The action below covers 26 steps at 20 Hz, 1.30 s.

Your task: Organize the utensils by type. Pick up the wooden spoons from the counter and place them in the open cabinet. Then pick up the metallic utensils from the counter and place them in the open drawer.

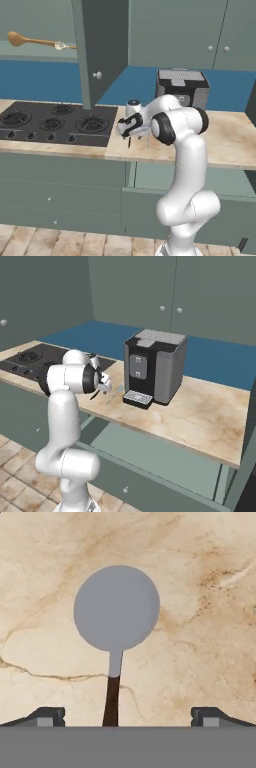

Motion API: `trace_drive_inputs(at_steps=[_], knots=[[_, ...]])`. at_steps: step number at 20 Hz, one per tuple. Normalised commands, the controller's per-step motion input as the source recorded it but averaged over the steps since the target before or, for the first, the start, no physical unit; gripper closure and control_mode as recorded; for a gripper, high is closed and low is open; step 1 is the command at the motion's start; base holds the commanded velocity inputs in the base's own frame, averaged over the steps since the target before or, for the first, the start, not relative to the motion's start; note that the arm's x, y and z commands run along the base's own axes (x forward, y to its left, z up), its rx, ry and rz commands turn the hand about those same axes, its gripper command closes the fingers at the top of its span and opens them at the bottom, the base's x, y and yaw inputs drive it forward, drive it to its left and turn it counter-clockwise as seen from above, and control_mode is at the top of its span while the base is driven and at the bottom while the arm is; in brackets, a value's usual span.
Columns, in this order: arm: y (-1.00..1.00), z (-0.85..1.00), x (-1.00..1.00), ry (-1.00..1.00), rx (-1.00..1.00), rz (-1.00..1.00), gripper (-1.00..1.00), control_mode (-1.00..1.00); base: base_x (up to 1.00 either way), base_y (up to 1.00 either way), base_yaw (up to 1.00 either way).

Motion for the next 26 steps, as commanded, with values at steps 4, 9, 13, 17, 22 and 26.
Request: trace_drive_inputs(at_steps=[4, 9, 13, 17, 22, 26], knots=[[0.01, -0.25, 0.18, 0.0, 0.0, 0.0, -1.0, -1.0, 0.0, 0.0, 0.0], [0.0, -0.27, 0.16, 0.0, 0.0, 0.0, -1.0, -1.0, 0.0, 0.0, 0.0], [0.0, -0.31, 0.21, 0.02, 0.0, 0.0, 1.0, -1.0, 0.0, 0.0, 0.0], [0.0, -0.42, 0.18, 0.08, 0.0, 0.0, 1.0, -1.0, 0.0, 0.0, 0.0], [-0.02, -0.41, -0.01, 0.1, 0.0, 0.0, 1.0, -1.0, 0.0, 0.0, 0.0], [-0.26, -0.17, -0.47, 0.0, 0.0, 0.0, 1.0, -1.0, 0.0, 0.0, 0.0]])
